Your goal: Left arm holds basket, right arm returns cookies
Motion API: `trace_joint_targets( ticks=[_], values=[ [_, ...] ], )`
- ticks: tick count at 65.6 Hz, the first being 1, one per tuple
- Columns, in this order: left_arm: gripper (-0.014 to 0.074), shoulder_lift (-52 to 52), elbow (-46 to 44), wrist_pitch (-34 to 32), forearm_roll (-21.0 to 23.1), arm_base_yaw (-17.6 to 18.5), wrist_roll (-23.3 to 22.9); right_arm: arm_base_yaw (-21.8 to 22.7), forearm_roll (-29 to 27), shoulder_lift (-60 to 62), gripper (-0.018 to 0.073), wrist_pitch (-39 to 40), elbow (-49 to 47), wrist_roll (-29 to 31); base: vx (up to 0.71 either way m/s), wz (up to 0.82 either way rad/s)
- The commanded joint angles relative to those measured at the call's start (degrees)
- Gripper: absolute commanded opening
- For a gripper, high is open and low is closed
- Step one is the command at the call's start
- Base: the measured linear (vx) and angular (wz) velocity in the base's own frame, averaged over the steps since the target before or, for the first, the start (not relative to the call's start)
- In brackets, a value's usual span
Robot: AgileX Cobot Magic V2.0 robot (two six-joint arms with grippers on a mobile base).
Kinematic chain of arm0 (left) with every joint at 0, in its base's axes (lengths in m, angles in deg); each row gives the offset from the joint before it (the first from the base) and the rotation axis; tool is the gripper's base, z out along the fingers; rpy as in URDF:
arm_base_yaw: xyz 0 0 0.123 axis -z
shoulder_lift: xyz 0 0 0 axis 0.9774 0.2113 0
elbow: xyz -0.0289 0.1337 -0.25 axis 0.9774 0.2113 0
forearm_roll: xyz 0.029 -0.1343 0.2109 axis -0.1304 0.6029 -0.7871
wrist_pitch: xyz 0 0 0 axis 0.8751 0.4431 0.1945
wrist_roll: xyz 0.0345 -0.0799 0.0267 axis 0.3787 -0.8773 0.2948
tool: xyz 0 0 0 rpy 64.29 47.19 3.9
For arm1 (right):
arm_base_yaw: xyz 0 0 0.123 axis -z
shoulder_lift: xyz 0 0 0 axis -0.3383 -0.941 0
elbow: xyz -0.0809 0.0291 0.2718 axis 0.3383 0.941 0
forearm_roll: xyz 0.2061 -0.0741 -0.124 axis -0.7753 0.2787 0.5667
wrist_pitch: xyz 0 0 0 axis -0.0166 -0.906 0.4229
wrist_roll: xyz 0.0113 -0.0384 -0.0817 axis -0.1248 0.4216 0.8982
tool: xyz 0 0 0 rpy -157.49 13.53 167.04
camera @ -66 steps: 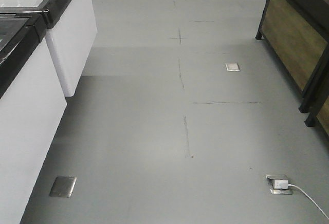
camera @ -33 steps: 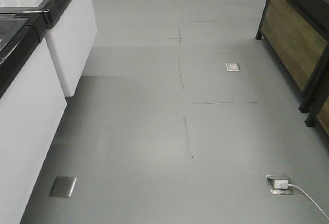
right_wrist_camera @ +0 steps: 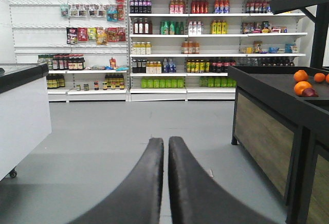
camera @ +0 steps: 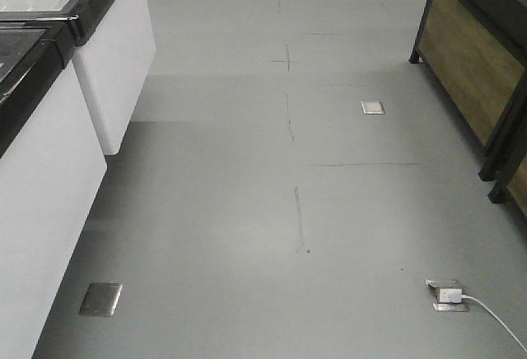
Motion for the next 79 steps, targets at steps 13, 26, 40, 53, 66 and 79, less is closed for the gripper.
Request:
trace_joint_targets(
  ticks=[13, 26, 40, 53, 66, 79],
  values=[
    [-0.0006, -1.0, -1.7, -4.0, 0.0, 0.3, 0.0, 0.1, 0.6, 0.7, -0.0006, 4.4, 0.9, 0.4, 0.0, 0.0],
    [-0.0006, -1.0, -1.8, -6.7, -0.1, 0.3, 2.0, 0.1, 0.6, 0.7, -0.0006, 4.4, 0.9, 0.4, 0.0, 0.0],
    [-0.0006, -1.0, -6.0, -7.3, -0.1, 0.3, 1.7, 0.1, 0.6, 0.7, -0.0006, 4.4, 0.9, 0.4, 0.0, 0.0],
    [-0.0006, -0.8, -12.9, -7.4, -0.1, 0.3, 6.9, 0.1, 0.6, 0.7, -0.0006, 4.4, 0.9, 0.4, 0.0, 0.0],
    [-0.0006, 4.3, -19.0, -4.1, -0.1, 0.3, 7.9, 0.1, 0.6, 0.7, -0.0006, 4.4, 0.9, 0.4, 0.0, 0.0],
    [-0.0006, 15.6, -25.3, 3.9, -0.1, 0.3, 7.9, 0.1, 0.6, 0.7, -0.0006, 4.4, 0.9, 0.4, 0.0, 0.0]
  ],
)
